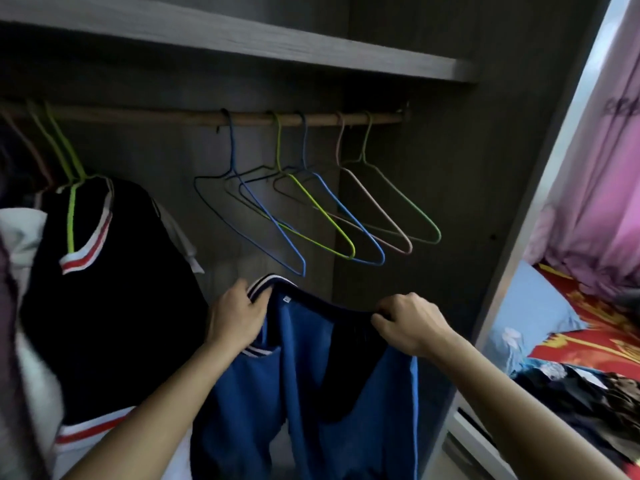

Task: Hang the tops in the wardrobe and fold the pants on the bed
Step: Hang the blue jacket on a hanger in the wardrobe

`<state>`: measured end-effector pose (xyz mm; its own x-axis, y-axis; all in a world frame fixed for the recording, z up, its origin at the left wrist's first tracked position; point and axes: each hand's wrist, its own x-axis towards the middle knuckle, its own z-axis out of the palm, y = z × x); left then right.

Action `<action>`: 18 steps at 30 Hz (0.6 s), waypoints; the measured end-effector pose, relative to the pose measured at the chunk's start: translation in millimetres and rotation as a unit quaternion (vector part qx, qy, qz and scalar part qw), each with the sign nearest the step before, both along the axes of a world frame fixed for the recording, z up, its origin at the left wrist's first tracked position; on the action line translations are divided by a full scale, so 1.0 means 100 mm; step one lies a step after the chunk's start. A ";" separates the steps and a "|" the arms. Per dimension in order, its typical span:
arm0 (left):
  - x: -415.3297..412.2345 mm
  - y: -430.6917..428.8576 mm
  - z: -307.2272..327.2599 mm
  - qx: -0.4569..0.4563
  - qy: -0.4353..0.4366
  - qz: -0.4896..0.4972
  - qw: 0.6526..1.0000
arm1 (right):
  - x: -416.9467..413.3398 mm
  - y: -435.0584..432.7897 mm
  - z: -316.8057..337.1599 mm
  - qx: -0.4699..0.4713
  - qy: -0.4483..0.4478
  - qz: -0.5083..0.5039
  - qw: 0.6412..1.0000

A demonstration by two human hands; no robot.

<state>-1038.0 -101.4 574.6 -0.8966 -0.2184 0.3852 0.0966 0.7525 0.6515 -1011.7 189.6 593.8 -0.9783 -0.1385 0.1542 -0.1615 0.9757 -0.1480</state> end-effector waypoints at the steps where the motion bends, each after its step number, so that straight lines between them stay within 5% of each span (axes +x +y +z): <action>1: 0.01 -0.05 0.04 0.017 -0.003 0.006 1.000 | -0.08 -0.04 0.03 -0.002 -0.017 0.011 1.000; 9: 0.09 -0.30 0.30 0.180 0.019 0.028 0.983 | -0.39 -0.36 0.40 0.001 -0.029 0.117 0.993; 14: 0.18 -0.21 0.30 0.153 0.064 0.044 0.985 | -0.37 -0.42 0.61 -0.164 0.204 0.108 0.959; 18: 0.26 -0.11 0.28 0.121 0.067 0.045 0.989 | -0.54 -0.47 0.70 -0.216 0.275 0.099 0.931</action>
<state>-1012.4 -112.3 602.9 -0.8141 -0.3955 0.4253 0.1332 0.5856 0.7996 -1065.3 143.0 664.0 -0.6960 -0.1171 0.7084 -0.5002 0.7868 -0.3615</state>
